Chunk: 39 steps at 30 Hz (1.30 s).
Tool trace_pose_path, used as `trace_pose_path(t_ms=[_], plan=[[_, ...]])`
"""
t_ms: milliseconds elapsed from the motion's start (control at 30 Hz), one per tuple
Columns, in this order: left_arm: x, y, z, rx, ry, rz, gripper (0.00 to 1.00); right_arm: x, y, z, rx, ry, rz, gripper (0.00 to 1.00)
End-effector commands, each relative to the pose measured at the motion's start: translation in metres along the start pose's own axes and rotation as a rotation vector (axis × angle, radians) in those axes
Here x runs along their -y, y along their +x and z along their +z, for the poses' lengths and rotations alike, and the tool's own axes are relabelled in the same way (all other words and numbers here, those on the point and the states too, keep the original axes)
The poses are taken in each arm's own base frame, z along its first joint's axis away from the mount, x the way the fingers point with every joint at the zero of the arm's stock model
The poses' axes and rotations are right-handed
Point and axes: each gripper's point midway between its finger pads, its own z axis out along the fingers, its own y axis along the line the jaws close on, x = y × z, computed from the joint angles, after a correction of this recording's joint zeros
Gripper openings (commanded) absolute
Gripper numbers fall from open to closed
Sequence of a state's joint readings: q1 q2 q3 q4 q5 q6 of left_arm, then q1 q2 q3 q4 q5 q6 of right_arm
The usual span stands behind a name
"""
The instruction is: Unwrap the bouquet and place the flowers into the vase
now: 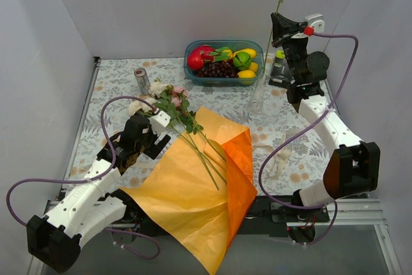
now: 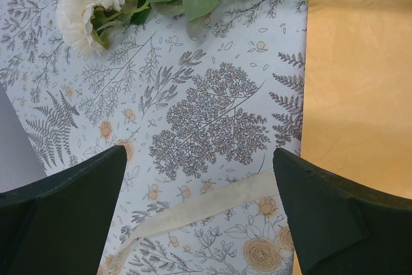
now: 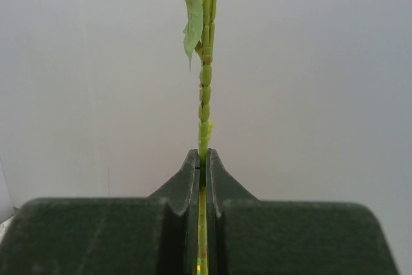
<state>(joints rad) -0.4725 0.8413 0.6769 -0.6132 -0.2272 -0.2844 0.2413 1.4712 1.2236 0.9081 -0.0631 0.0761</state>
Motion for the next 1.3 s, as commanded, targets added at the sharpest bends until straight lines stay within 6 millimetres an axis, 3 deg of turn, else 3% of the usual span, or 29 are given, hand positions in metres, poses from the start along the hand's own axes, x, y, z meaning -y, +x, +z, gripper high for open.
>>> trace_pose_path(t_ms=[0, 833, 967, 1100, 1267], plan=[[-0.002, -0.004, 0.001, 0.027, -0.011, -0.006, 0.98, -0.004, -0.040, 0.000, 0.089, -0.015, 0.001, 0.01], [-0.007, -0.008, -0.001, 0.048, -0.036, 0.004, 0.98, 0.002, 0.033, -0.052, 0.019, 0.042, 0.068, 0.01], [-0.006, -0.005, -0.001, 0.045, -0.036, 0.003, 0.98, 0.002, 0.011, -0.046, 0.064, 0.039, 0.053, 0.01], [-0.004, -0.003, 0.002, 0.043, -0.030, 0.000, 0.98, -0.002, -0.032, -0.035, 0.143, 0.019, 0.027, 0.01], [-0.001, -0.002, 0.003, 0.040, -0.021, -0.008, 0.98, -0.004, -0.068, -0.024, 0.202, 0.000, 0.006, 0.01]])
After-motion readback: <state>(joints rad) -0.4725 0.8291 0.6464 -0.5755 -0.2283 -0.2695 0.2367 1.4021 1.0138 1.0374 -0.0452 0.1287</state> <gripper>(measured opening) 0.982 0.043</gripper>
